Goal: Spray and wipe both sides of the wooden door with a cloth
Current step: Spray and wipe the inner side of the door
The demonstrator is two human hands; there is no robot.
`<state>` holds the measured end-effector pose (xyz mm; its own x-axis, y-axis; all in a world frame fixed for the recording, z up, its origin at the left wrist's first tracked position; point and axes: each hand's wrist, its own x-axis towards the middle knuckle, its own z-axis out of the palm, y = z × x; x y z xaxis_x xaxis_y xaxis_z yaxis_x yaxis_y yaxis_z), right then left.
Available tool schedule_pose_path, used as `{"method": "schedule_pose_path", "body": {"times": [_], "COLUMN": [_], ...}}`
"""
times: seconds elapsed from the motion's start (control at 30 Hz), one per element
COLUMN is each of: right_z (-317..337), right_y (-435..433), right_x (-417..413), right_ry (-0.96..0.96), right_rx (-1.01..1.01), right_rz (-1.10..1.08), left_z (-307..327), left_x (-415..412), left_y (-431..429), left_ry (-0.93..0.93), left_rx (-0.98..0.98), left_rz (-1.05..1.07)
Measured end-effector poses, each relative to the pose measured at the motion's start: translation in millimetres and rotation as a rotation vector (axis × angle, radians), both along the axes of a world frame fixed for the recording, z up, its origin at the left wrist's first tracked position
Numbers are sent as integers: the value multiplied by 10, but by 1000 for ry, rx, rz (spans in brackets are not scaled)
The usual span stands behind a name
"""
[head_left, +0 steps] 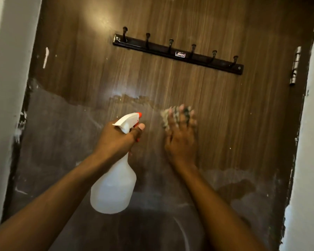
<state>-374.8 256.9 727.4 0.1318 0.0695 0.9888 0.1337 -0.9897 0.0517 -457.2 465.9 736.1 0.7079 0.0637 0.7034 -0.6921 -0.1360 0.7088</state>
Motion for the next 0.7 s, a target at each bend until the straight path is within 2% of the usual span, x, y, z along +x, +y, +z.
{"method": "schedule_pose_path", "body": {"times": [0.07, 0.13, 0.27, 0.37, 0.47, 0.6, 0.63, 0.7], "right_z": [-362, -514, -120, 234, 185, -353, -416, -360], "right_y": [-59, -264, -185, 203, 492, 385, 274, 129], "right_x": [-38, -53, -14, 63, 120, 62, 28, -2], "right_ry": [63, 56, 3, -11, 10, 82, 88, 87], "right_rx": [-162, -181, 213, 297, 161, -175, -201, -108], "right_rz": [0, -35, -91, -88, -51, -35, -40, -47], "left_z": [-15, -49, -72, -35, -11, -20, -27, -35], "left_x": [-14, -17, -8, -16, -38, -60, -74, -111], "left_y": [108, 227, 473, 601, 691, 737, 743, 764], "left_ry": [-2, 11, 76, 89, 95, 99, 108, 121], "left_rx": [15, 24, 27, 17, 13, 10, 10, 21], "left_rz": [-7, -7, 34, 54, 69, 94, 101, 111]}}
